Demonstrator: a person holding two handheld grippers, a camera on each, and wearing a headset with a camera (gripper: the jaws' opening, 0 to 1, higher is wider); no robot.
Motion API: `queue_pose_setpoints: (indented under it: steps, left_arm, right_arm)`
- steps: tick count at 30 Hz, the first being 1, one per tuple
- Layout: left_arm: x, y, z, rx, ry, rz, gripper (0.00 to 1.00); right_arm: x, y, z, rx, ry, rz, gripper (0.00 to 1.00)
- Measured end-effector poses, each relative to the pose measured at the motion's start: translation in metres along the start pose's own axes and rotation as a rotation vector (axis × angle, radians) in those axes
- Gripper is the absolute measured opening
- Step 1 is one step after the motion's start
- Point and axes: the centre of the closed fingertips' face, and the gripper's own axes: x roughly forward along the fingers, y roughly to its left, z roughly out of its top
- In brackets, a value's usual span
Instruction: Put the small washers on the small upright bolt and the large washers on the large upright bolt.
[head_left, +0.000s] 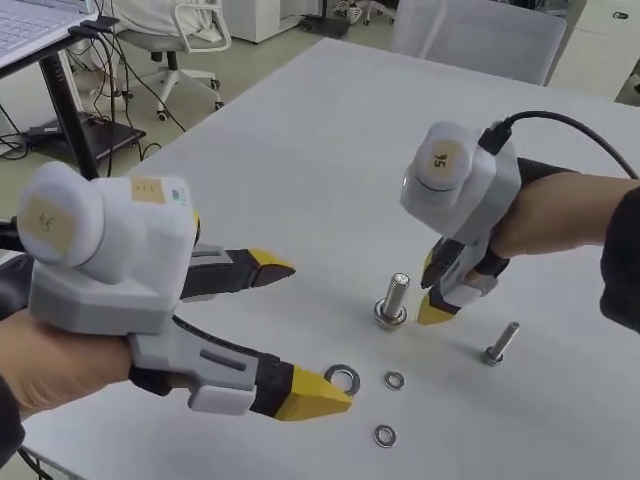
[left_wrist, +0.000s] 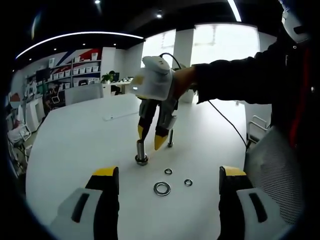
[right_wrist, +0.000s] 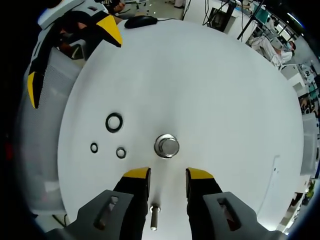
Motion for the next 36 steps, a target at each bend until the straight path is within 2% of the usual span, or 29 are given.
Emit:
queue_pose_setpoints:
  steps: [4, 8, 14, 19, 26, 36]
  left_arm:
    - [-0.001, -0.002, 0.001, 0.006, 0.0, -0.002, 0.82]
    - [-0.002, -0.004, 0.002, 0.01, -0.005, 0.0, 0.82]
    - [-0.005, -0.007, 0.005, 0.017, -0.011, 0.0, 0.82]
    - [-0.008, -0.012, 0.006, 0.024, -0.013, -0.001, 0.82]
    - [-0.013, -0.016, 0.006, 0.034, -0.01, 0.006, 0.82]
    - [-0.019, -0.021, 0.002, 0.03, -0.006, 0.015, 0.82]
  right_arm:
    - [-0.004, 0.003, -0.003, 0.006, -0.009, -0.01, 0.3]
    - [-0.012, 0.012, -0.005, 0.014, -0.012, -0.017, 0.3]
    - [-0.021, 0.024, -0.001, 0.032, -0.051, -0.012, 0.3]
    - [-0.025, 0.036, 0.002, 0.027, -0.06, -0.013, 0.3]
    - [-0.024, 0.056, 0.023, 0.002, -0.102, 0.016, 0.3]
    - [-0.01, 0.073, 0.049, -0.071, -0.102, 0.043, 0.3]
